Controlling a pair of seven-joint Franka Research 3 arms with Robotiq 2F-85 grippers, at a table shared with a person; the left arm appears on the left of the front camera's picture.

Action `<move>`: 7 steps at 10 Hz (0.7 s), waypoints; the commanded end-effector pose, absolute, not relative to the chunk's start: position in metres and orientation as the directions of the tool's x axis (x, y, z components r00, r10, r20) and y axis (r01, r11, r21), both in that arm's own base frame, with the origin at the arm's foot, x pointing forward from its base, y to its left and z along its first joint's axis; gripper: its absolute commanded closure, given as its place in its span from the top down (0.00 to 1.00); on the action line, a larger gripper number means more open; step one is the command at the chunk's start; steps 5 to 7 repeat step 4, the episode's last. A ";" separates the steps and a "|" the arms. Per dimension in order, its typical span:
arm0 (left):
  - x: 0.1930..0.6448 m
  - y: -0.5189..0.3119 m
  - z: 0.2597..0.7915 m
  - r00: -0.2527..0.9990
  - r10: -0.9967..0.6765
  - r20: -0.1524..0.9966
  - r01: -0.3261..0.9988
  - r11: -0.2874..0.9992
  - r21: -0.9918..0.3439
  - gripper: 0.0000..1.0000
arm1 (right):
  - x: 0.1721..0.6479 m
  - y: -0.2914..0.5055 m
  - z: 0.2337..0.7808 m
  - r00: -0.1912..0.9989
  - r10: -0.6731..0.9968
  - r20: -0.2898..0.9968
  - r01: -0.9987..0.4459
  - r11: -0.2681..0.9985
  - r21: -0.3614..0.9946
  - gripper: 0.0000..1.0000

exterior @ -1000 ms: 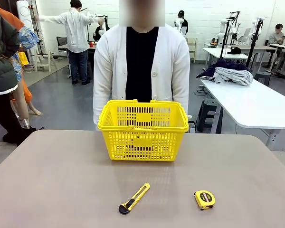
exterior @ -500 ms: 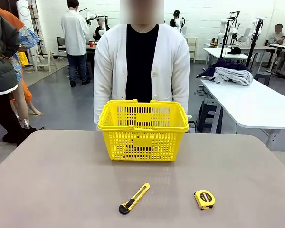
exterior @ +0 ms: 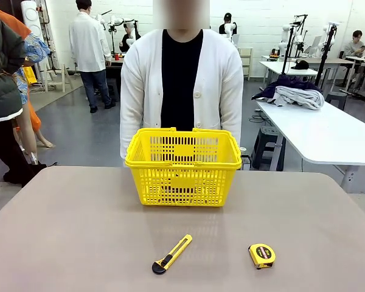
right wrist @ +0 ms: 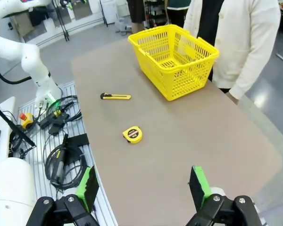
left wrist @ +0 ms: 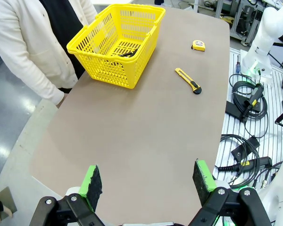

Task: Place the items the person wants into the basket.
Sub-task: Pick up the item the person points to and place it in the Market Basket.

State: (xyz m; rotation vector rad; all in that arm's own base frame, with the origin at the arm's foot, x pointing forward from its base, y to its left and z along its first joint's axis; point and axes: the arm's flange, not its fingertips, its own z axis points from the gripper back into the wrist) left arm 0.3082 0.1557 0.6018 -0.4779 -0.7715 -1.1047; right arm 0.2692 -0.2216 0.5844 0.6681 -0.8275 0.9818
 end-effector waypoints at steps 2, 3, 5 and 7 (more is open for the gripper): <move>0.308 0.157 0.601 0.216 -0.606 0.766 0.925 0.377 0.038 1.00 | 0.271 -0.223 0.585 0.286 0.435 0.854 -0.912 0.397 0.103 1.00; 0.308 0.157 0.601 0.216 -0.606 0.766 0.925 0.377 0.038 1.00 | 0.271 -0.223 0.585 0.286 0.435 0.854 -0.912 0.397 0.103 1.00; 0.308 0.157 0.601 0.216 -0.606 0.766 0.925 0.377 0.038 1.00 | 0.271 -0.223 0.585 0.286 0.435 0.854 -0.912 0.397 0.103 1.00; 0.308 0.157 0.601 0.216 -0.606 0.766 0.925 0.377 0.038 1.00 | 0.271 -0.223 0.585 0.286 0.435 0.854 -0.912 0.397 0.103 1.00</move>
